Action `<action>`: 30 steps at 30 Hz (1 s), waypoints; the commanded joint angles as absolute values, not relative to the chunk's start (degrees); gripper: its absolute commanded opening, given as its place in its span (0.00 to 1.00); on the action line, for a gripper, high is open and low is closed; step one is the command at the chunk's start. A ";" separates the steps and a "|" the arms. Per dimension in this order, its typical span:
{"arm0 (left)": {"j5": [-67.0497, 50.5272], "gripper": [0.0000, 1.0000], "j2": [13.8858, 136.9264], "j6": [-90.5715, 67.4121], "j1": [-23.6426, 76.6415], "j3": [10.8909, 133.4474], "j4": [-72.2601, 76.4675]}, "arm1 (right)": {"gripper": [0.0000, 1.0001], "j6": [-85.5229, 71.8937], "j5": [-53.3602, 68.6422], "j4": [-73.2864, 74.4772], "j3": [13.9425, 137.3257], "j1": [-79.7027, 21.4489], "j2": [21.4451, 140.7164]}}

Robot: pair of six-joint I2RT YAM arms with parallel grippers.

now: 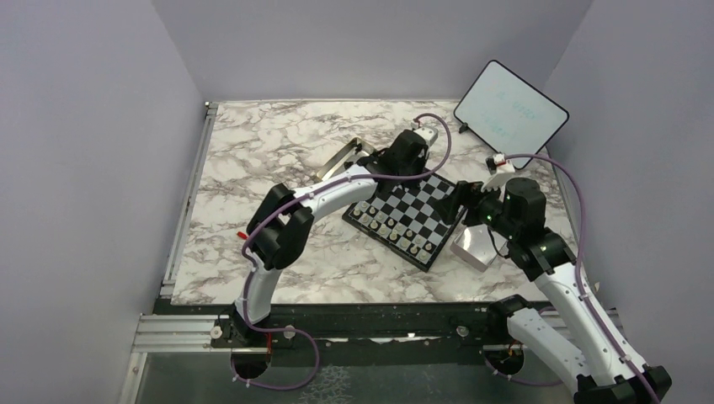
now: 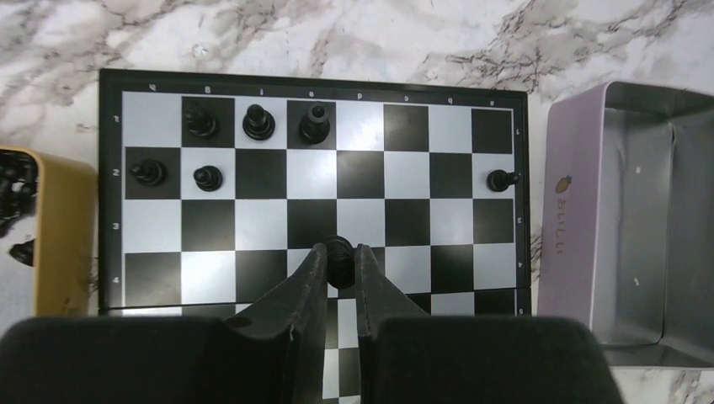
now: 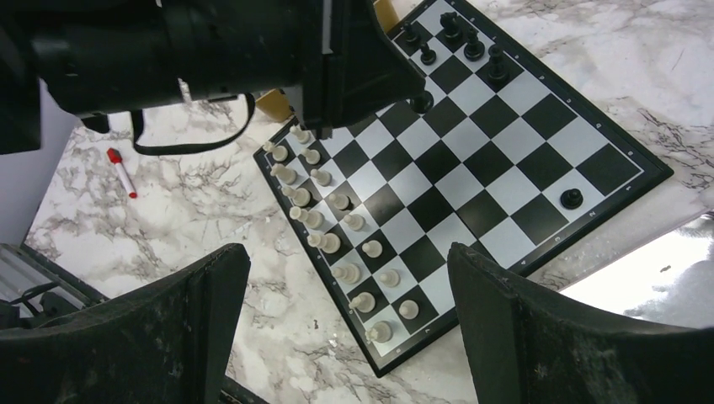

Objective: Set up the chess pieces on the board
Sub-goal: Place the chess piece on the chessboard.

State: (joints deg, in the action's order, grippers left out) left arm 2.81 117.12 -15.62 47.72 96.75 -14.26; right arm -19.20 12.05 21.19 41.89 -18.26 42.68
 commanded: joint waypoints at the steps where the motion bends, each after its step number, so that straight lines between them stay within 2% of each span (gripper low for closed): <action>1: 2.15 0.12 119.79 -17.50 49.00 97.89 -10.97 | 0.93 -18.11 9.71 23.96 43.67 -18.02 40.63; 23: 3.03 0.17 124.55 -17.03 49.75 96.65 -8.77 | 0.93 -18.63 10.01 25.35 43.77 -18.02 41.23; 27: 2.73 0.22 124.55 -17.82 49.75 95.86 -8.47 | 0.93 -18.76 9.93 25.74 43.43 -18.02 40.83; 30: 2.64 0.33 123.86 -17.68 49.75 95.77 -8.63 | 0.93 -18.76 9.96 25.75 43.55 -18.02 40.68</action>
